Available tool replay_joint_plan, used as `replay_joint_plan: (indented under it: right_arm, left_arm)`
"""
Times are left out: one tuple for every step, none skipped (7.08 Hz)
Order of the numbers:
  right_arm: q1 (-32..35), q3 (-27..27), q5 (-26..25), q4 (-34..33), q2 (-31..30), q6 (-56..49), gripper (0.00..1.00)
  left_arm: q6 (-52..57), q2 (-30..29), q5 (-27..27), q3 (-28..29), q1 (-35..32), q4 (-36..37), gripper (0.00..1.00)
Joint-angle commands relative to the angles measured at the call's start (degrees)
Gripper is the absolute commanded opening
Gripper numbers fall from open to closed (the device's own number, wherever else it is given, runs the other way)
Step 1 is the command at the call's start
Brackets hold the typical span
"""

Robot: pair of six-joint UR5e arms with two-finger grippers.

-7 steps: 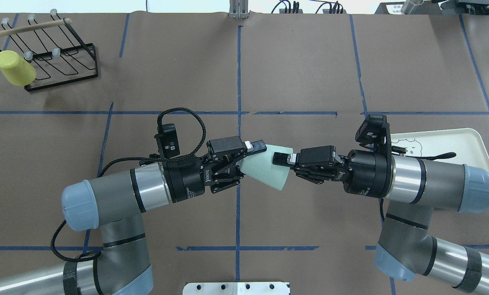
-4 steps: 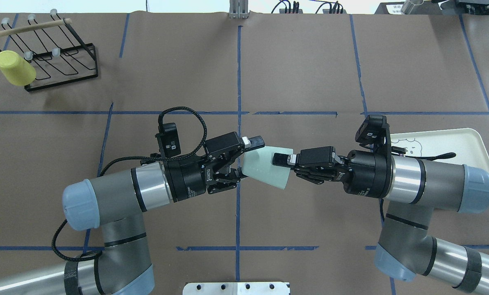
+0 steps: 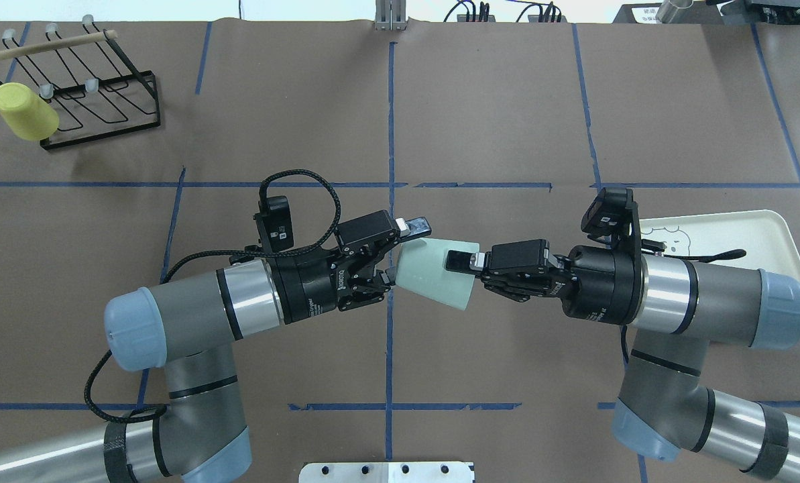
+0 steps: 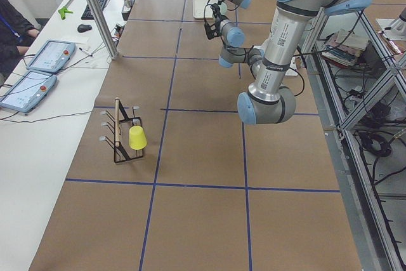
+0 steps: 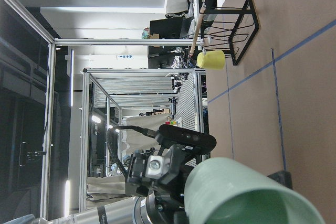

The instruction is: Left arm grabs green cup and hands to right arm on tray

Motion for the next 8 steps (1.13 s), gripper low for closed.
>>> replay_joint_plan:
  right_arm:
    - [0.2,0.1,0.2,0.0,-0.4,0.0,0.0]
    - [0.4,-0.3,0.9,-0.1,-0.8,0.0,0.0]
    - [1.8,-0.1,2.7,-5.3,-0.7,-0.1,0.0]
    - [5.9,0.3,8.1,-12.4,-0.3,-0.1,0.0]
    - [11.7,0.4,16.6,-19.9,0.0,-0.4,0.0]
    - [16.5,0.4,23.7,-27.7,1.0,-2.7,0.0]
    - [21.1,0.5,30.8,-39.0,3.4,-7.8,0.0]
    - [24.8,0.9,35.3,-50.1,5.3,-13.0,0.0]
  left_arm:
    - [-0.1,-0.1,-0.1,0.6,-2.8,0.8,1.0]
    - [0.5,0.0,0.0,0.9,-4.8,2.8,1.0]
    - [1.0,0.1,-0.1,1.2,-7.0,8.3,1.0]
    - [2.7,0.2,-0.9,1.3,-8.8,14.4,1.0]
    - [8.6,0.2,-5.4,1.3,-11.0,20.8,1.0]
    - [11.0,0.4,-12.0,1.2,-14.4,26.4,1.0]
    - [16.6,0.6,-20.5,0.6,-18.5,35.3,1.0]
    - [24.7,0.8,-26.6,-0.8,-22.8,45.5,1.0]
